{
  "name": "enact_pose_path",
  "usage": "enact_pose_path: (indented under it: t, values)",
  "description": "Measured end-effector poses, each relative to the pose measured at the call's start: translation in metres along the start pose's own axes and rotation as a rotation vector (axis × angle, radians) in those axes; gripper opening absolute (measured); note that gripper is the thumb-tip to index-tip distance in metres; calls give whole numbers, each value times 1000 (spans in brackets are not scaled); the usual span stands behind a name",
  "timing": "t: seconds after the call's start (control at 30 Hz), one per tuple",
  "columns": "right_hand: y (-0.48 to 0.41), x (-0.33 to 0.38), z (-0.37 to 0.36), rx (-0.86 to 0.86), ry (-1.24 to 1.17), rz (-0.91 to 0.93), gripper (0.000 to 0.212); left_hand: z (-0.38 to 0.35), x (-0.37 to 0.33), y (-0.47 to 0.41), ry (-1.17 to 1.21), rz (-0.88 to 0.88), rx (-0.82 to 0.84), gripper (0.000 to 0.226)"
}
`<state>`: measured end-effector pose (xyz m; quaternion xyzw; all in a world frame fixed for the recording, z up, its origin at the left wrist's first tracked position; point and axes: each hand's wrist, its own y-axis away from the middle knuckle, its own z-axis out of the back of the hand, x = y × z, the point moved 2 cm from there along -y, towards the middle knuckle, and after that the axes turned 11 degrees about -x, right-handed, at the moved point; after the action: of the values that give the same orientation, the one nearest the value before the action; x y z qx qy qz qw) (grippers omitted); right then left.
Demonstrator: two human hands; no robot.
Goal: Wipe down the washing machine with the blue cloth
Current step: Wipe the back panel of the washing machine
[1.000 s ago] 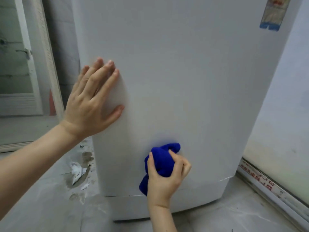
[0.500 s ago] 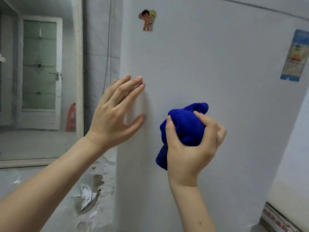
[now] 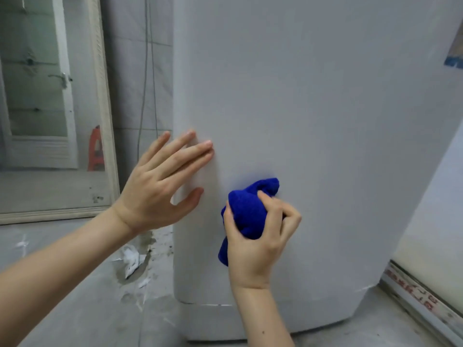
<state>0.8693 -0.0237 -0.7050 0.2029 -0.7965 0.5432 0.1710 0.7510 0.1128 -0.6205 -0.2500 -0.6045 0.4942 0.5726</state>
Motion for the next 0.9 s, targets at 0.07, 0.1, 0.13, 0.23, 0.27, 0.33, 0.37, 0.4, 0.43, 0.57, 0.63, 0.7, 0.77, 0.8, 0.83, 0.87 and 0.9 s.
enact_pose_path:
  t: [0.07,0.1,0.13,0.23,0.27,0.33,0.37,0.4,0.43,0.57,0.63,0.7,0.77,0.8,0.83,0.87,0.9]
  values:
    - [34,-17,17,51,23,-25,68,0,-5,15,33,13,36,54]
    - [49,-24,26,75,37,-35,70,0,-8,21,50,33,47,55]
    - [62,-31,33,96,50,-50,72,0,-11,26,66,55,57,57]
    - [98,-47,53,153,84,-104,77,-1,-21,41,98,87,96,59]
    - [108,-51,59,171,96,-120,79,-1,-26,46,96,79,109,58]
    - [127,-56,71,216,121,-166,80,-2,-35,59,90,51,140,56]
    - [136,-59,77,241,138,-203,80,-2,-40,67,97,57,160,56]
    - [144,-60,83,266,165,-257,79,-1,-45,78,111,77,188,56]
    - [153,-59,91,285,201,-329,78,1,-53,91,131,106,222,55]
    - [161,-41,121,343,277,-554,67,14,-96,146,260,199,440,52]
    - [158,-23,133,401,325,-644,61,28,-113,164,346,301,577,51]
    - [148,-5,143,430,381,-717,59,48,-125,168,417,427,692,48]
    - [133,14,150,461,422,-778,58,69,-130,158,451,525,776,45]
    - [123,23,153,484,431,-813,58,80,-131,150,457,570,813,44]
    - [111,34,155,506,435,-853,57,91,-130,139,464,613,846,44]
    - [98,47,156,532,439,-893,56,103,-128,126,470,653,875,43]
    - [81,61,155,563,442,-929,56,115,-127,111,470,698,902,44]
